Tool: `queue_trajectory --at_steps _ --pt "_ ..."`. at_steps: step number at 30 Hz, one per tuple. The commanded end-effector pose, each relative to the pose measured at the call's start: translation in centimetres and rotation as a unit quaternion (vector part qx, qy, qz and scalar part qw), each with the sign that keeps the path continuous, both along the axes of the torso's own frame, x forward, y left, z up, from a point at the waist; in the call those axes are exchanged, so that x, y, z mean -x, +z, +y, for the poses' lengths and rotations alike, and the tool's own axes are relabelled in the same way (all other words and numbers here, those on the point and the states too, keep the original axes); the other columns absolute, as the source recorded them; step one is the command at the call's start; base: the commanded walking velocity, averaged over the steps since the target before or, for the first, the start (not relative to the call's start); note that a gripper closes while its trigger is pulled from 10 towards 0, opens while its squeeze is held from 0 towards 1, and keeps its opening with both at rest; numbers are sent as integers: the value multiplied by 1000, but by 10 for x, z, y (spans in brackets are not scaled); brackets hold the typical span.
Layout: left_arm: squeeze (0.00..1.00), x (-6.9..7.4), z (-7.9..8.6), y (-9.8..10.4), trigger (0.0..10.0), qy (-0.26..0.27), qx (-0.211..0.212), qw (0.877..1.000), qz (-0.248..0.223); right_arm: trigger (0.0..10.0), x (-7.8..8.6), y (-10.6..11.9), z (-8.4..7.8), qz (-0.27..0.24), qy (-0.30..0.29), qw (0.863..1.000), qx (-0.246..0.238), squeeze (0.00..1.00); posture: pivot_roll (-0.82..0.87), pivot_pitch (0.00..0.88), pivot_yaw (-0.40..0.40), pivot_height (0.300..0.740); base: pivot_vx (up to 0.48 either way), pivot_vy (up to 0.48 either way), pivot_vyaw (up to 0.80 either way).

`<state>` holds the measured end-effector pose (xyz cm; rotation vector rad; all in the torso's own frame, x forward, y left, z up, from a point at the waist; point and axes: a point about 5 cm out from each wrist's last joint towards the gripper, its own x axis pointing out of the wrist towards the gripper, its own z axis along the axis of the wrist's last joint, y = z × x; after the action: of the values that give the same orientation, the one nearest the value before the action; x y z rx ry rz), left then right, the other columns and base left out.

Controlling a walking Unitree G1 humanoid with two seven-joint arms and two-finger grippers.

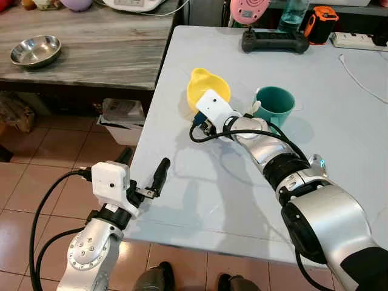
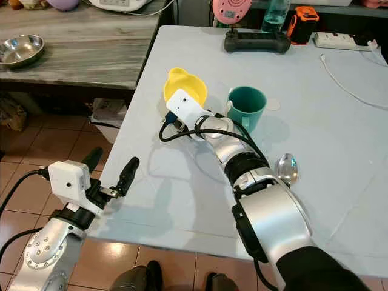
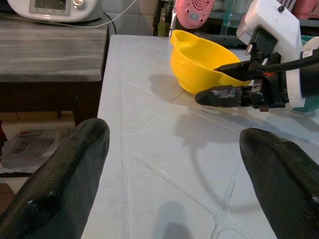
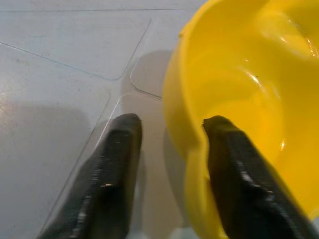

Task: Setting the table

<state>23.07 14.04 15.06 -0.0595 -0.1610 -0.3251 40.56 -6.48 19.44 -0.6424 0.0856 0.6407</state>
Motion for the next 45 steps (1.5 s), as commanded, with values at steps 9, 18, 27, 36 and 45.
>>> queue_trajectory --at_steps 9,18,27,36,45 --pt "0 -2 1 -2 10000 2 -6 1000 1 0 -2 8 -1 -9 11 1000 10 0 73 172 13 740 0 0 0" --pt "0 -8 -1 4 10000 -8 -9 1000 -13 0 0 11 -1 -10 38 999 -8 0 63 161 21 740 0 0 0" --pt "0 -17 2 7 10000 -16 -30 999 -29 0 5 9 -1 -1 72 996 -44 0 40 143 29 740 0 0 0" --pt "0 -26 3 1 10000 12 -39 999 -23 0 19 -2 -18 -43 57 989 -127 0 -2 127 40 740 0 0 0" --pt "0 -37 15 -2 10000 80 -40 996 -17 0 49 -20 -40 -82 6 978 -194 0 -40 114 45 740 0 0 0"
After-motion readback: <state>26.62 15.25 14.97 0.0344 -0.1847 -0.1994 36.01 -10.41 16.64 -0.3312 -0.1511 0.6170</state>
